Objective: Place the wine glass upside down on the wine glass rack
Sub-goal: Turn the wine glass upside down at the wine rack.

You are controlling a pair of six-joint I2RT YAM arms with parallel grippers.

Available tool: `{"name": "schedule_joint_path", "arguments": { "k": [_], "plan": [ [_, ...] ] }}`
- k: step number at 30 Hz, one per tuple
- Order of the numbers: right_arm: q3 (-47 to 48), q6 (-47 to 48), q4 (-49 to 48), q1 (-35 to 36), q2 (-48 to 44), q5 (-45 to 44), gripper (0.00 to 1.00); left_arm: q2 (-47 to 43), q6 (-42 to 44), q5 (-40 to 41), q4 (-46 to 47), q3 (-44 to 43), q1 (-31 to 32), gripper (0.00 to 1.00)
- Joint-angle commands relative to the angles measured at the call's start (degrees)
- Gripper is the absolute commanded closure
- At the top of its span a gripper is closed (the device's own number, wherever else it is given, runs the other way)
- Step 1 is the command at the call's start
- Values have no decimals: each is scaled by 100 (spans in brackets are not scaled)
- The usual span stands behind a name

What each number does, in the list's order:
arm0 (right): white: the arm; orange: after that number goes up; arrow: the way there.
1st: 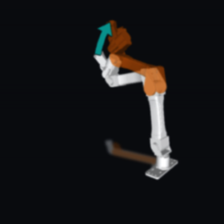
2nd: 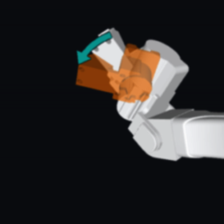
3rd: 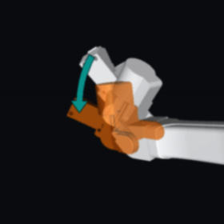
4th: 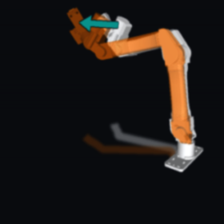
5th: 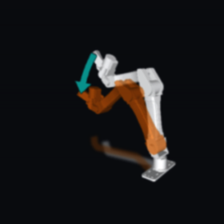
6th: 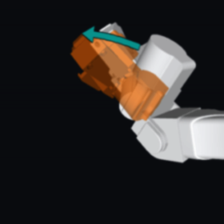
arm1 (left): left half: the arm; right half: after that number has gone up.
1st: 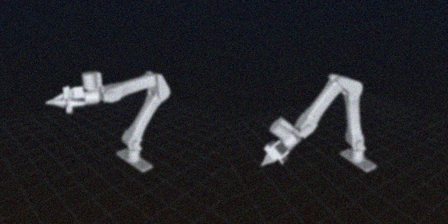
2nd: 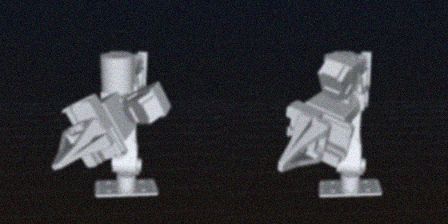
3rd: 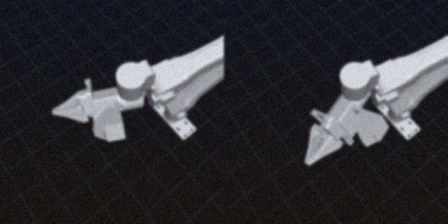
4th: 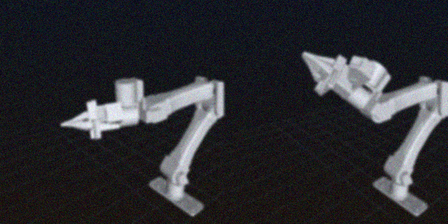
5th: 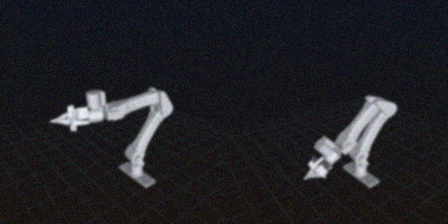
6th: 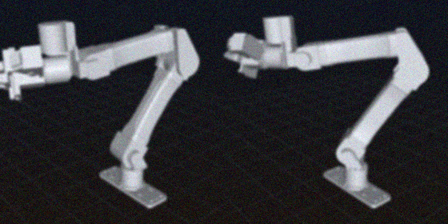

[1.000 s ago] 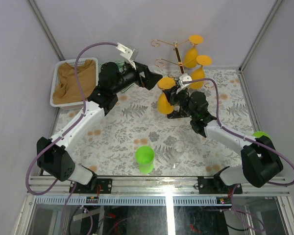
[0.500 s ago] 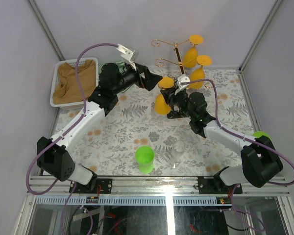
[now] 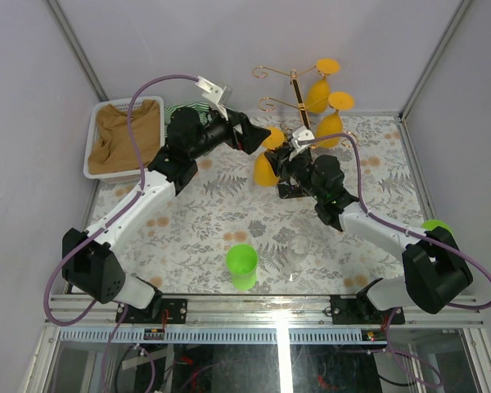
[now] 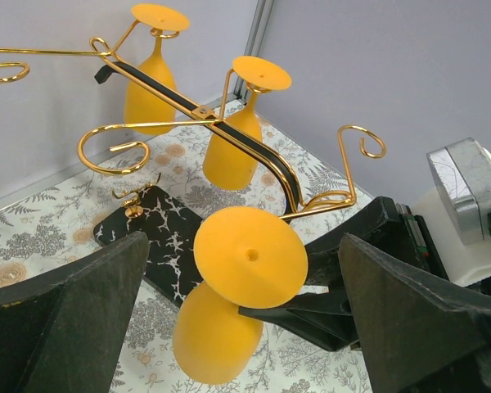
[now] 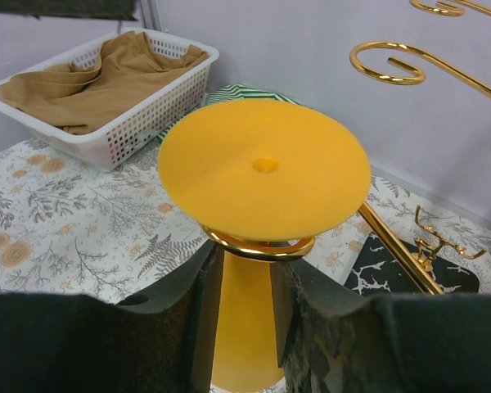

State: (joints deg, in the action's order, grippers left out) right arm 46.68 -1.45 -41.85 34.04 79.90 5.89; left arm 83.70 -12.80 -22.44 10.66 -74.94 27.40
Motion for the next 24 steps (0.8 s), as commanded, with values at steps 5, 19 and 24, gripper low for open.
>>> {"name": "schedule_joint_path", "arguments": {
  "k": [5,19,24],
  "plan": [
    [73,228,-280,161,-197,193,65,-188,-20,6,321,59,-24,0],
    [-254,330,96,317,-828,140,65,-207,-47,-38,303,86,-33,0],
    [-405,326,428,364,-1192,104,65,-220,-74,-50,304,103,-32,0]
  ]
}}
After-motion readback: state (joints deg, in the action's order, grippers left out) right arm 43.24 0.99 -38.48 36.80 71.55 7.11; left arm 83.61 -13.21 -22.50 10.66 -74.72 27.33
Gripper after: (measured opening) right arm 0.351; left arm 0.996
